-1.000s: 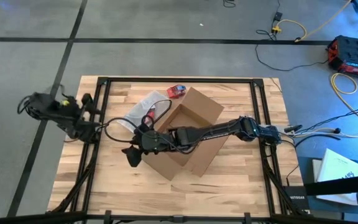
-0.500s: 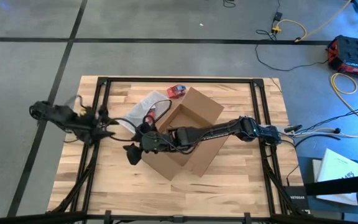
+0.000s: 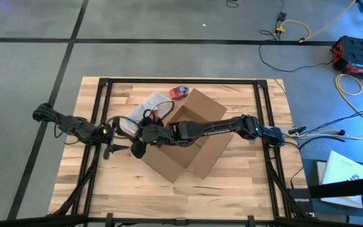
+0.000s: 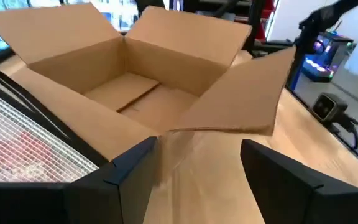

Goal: Unpack boxes
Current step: Close the transparent zip bag

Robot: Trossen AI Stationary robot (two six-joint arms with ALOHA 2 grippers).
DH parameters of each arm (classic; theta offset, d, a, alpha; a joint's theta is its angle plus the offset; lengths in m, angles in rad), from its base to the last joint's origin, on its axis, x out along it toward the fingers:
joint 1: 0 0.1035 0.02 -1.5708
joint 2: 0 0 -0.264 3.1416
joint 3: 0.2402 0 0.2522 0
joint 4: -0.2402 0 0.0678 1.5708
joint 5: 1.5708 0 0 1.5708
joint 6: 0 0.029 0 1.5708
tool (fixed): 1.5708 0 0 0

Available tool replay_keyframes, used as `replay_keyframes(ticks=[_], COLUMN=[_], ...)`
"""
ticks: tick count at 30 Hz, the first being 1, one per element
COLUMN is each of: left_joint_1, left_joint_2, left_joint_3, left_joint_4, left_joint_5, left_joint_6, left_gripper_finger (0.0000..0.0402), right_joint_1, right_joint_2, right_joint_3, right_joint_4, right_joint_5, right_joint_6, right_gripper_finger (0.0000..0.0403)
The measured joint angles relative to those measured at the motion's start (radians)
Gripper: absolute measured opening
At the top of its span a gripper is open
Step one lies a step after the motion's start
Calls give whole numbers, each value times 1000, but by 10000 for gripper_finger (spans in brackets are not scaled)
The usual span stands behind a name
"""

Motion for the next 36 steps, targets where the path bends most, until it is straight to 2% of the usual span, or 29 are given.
replay_keyframes(ticks=[6,11,17,30,36], left_joint_1=[32,68,102,208,225], left_joint_2=[59,155,275,439,483], left_joint_3=[-1,-1,0,0,0], left_joint_4=[-44,-45,-1,176,174], left_joint_5=[-120,-123,-125,-141,-142], left_joint_6=[-64,-82,5,106,96], left_gripper_finger=[220,221,221,221,221], right_joint_1=[-2,2,0,-13,-15], right_joint_2=[0,0,0,0,0], right_joint_3=[0,0,0,0,0], right_joint_4=[-4,-37,-106,-158,-204], right_joint_5=[-16,-89,-119,-147,-169], right_joint_6=[1,-70,-149,-152,-154], right_gripper_finger=[257,257,257,257,257])
